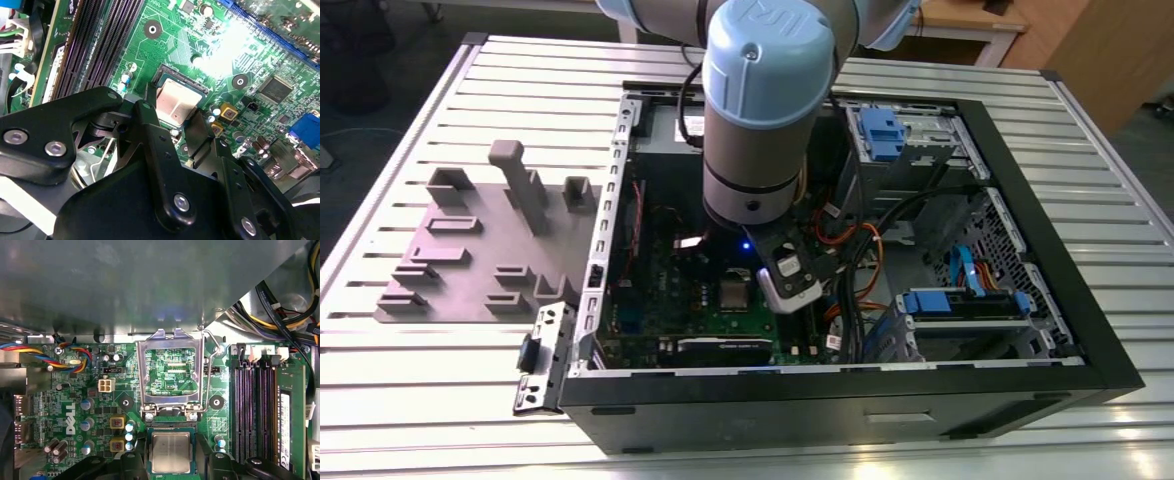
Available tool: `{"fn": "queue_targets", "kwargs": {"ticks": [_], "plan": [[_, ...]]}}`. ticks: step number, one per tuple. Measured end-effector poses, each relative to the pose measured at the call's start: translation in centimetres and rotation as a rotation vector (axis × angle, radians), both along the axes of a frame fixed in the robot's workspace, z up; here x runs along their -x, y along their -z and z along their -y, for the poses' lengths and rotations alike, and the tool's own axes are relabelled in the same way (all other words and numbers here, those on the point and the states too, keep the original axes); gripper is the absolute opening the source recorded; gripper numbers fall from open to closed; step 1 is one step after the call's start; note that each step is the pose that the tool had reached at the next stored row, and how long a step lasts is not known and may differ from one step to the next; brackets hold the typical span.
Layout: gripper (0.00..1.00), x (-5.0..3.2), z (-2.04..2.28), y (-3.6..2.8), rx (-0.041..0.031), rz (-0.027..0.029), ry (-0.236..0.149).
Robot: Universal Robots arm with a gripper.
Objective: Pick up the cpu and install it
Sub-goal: 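Place the cpu into insertion slot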
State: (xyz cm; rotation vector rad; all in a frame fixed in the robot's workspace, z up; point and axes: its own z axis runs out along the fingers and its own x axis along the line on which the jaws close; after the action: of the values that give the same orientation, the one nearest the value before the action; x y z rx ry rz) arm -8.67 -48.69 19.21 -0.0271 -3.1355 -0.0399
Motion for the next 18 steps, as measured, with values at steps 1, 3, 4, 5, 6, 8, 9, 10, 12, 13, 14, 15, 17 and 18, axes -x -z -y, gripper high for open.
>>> {"fn": "queue_targets", "kwargs": {"ticks": [1,3,4,5,6,8,9,10,12,13,14,15,17,18], "plan": [[0.47,-0.06,0.00,0.05,-0.0001,0.0000,0.000],[0.47,-0.09,0.00,0.11,-0.0002,0.0000,0.000],[0.47,-0.10,0.00,0.11,-0.0001,0.0000,0.000],[0.47,-0.10,0.00,0.12,-0.0002,0.0000,0.000],[0.47,-0.10,0.00,0.14,-0.0002,0.0001,0.000],[0.47,-0.10,0.00,0.17,-0.0002,0.0001,0.000],[0.47,-0.10,0.00,0.20,-0.0003,0.0001,0.000],[0.47,-0.10,0.00,0.23,-0.0001,0.0000,0.000],[0.47,-0.10,0.01,0.31,0.0003,-0.0002,0.000],[0.47,-0.10,0.01,0.37,0.0006,-0.0003,0.000],[0.47,-0.10,0.01,0.42,0.0007,-0.0004,0.000],[0.47,-0.10,0.01,0.46,0.0008,-0.0005,0.000],[0.47,-0.10,0.01,0.51,0.0003,-0.0002,0.000],[0.47,-0.10,0.00,0.53,0.0000,0.0000,0.000]]}}
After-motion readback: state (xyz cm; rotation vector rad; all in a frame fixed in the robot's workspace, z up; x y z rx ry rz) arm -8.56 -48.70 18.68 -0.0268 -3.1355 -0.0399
